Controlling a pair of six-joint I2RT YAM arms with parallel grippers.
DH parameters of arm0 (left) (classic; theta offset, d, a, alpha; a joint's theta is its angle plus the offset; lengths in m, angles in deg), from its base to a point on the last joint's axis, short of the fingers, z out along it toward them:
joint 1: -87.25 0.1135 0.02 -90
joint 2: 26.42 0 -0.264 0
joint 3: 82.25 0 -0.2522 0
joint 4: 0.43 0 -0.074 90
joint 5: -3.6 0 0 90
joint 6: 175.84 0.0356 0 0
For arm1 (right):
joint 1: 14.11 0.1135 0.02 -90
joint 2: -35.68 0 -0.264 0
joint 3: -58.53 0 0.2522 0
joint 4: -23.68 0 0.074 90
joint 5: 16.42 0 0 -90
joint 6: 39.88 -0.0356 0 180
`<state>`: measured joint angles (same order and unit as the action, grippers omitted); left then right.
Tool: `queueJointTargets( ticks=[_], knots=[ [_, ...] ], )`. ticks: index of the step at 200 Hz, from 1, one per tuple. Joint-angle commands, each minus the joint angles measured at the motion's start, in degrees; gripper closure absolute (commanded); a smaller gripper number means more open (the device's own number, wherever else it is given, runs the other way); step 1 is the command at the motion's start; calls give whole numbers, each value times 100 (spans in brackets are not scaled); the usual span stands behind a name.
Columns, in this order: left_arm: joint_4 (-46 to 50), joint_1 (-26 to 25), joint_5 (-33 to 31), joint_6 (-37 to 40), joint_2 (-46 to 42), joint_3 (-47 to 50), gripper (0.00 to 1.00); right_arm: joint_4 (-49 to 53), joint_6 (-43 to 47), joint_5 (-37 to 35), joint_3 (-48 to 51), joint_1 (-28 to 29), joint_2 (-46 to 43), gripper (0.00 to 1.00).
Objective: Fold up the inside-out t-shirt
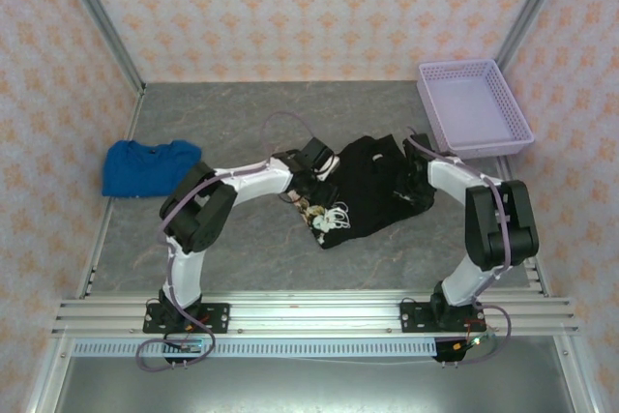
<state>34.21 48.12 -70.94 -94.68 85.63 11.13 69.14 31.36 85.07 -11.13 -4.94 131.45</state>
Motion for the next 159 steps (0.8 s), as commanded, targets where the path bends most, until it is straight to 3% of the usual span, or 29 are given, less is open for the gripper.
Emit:
queueJointTargets(
  ticks=[1,35,65,81,105,133,159],
  knots=[
    [131,-519,119,-239,-594,960,42,-349,389,283,-307,199,334,65],
    [-383,-1551,-43,-833,-1308,1744,41,-386,982,1018,-1196,900,1078,64],
    [-701,-1615,-802,-1136,-2242,2072,39,-25,1343,967,-1846,1118,1160,61],
    [-779,-1227,-1047,-1112,-2672,2153,38,45,1429,729,-1836,1114,814,59],
    [-889,-126,-631,-1289,-2790,2194,38,60,1294,590,-1647,1046,330,55],
    [-364,890,-406,-1344,-2330,1698,40,20,824,434,-1485,803,191,50],
    [-108,1355,55,-1497,-1716,1238,42,25,589,367,-1538,770,484,49]
  ],
)
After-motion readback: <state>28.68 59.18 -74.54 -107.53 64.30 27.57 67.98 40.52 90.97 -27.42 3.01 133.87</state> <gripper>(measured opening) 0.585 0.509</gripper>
